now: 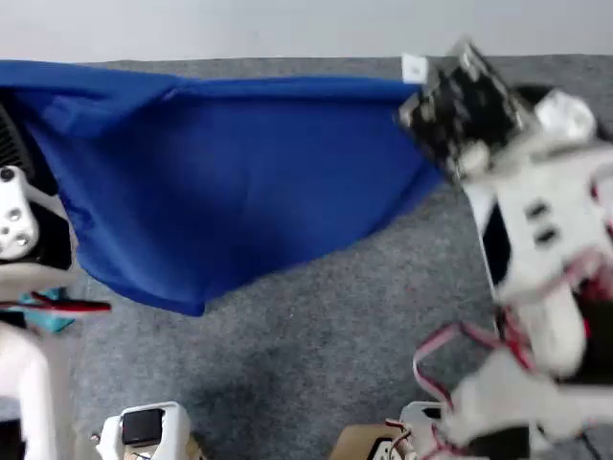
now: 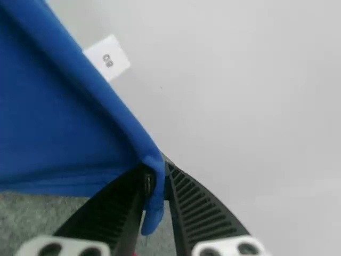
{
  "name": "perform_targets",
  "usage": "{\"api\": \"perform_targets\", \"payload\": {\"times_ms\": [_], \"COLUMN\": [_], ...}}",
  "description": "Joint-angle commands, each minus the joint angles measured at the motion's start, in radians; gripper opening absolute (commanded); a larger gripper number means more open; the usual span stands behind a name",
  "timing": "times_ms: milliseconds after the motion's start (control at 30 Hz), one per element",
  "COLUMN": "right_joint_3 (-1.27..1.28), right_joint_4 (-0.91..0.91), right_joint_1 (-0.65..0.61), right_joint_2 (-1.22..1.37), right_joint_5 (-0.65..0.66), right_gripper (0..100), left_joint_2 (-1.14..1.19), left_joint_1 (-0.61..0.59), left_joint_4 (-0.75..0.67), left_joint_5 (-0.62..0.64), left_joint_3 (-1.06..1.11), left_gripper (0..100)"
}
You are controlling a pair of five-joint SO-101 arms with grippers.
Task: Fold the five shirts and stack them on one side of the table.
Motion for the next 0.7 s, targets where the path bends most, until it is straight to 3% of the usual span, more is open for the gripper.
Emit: {"api": "perform_targets", "payload": {"times_ms": [0, 100, 667], "right_joint_3": [0.123, 0.178, 0.229], "right_joint_4": [0.041, 0.041, 0.041], "right_joint_1": [0.039, 0.058, 0.222], "right_joint_2": [-0.142, -0.222, -0.466], "right_joint_5": [0.034, 0.040, 0.077], "right_gripper": [1.0, 1.0, 1.0], "left_joint_2": [0.009, 0.006, 0.009], "left_joint_1": [0.080, 0.123, 0.123], "left_joint_4": [0.091, 0.153, 0.354], "left_joint_5": [-0.012, -0.011, -0.049], "left_joint_3": [-0.102, -0.148, -0.372], "left_gripper": [0, 0, 0]}}
